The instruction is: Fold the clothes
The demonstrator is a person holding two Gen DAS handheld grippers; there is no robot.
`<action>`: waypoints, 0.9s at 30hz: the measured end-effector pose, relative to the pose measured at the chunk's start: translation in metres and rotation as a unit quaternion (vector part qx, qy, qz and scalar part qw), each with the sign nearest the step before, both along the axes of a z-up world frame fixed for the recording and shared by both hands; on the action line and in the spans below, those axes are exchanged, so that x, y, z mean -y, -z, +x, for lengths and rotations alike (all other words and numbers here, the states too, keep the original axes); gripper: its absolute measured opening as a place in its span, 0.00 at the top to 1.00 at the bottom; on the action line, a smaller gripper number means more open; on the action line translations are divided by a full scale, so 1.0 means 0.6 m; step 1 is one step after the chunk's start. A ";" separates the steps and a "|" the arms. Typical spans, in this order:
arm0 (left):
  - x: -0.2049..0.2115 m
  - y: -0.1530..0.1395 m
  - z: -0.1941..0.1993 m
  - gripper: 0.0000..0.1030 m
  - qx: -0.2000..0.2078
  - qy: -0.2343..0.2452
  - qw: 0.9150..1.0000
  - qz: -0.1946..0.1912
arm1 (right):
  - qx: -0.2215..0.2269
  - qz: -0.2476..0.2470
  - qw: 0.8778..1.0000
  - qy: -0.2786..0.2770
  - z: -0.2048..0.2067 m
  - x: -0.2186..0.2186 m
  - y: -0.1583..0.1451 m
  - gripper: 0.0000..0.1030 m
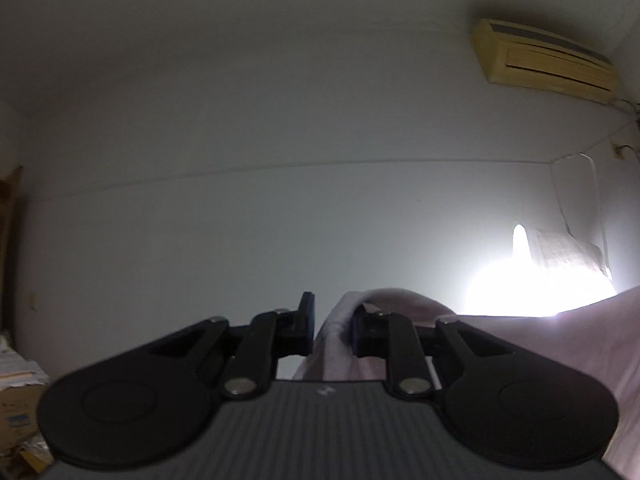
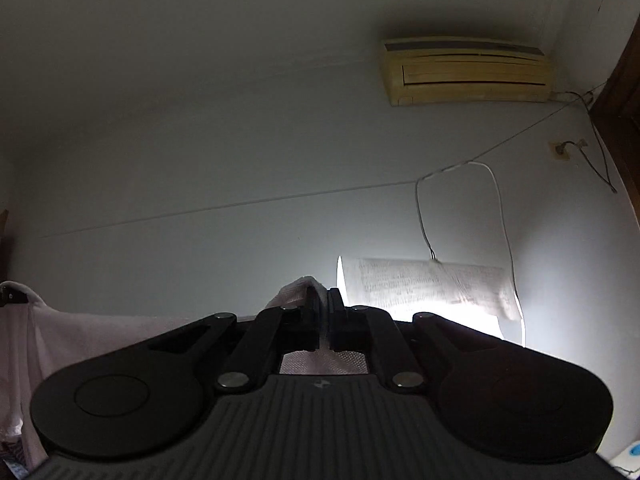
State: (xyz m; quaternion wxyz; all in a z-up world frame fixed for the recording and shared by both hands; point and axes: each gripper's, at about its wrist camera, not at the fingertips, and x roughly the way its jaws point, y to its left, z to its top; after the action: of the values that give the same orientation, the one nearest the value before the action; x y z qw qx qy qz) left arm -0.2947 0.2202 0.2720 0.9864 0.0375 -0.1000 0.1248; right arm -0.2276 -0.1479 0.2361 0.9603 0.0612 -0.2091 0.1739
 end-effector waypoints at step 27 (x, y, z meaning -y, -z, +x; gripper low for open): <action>0.013 -0.072 -0.075 0.79 0.012 0.019 1.000 0.004 | 0.039 0.022 0.998 -0.036 0.033 0.016 -0.016 0.96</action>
State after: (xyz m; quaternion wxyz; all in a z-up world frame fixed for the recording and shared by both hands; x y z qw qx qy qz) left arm -0.3394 0.2125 0.3153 0.9872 0.0378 -0.1126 0.1063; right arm -0.2077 -0.1573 0.2456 0.9431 0.0832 -0.2476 0.2056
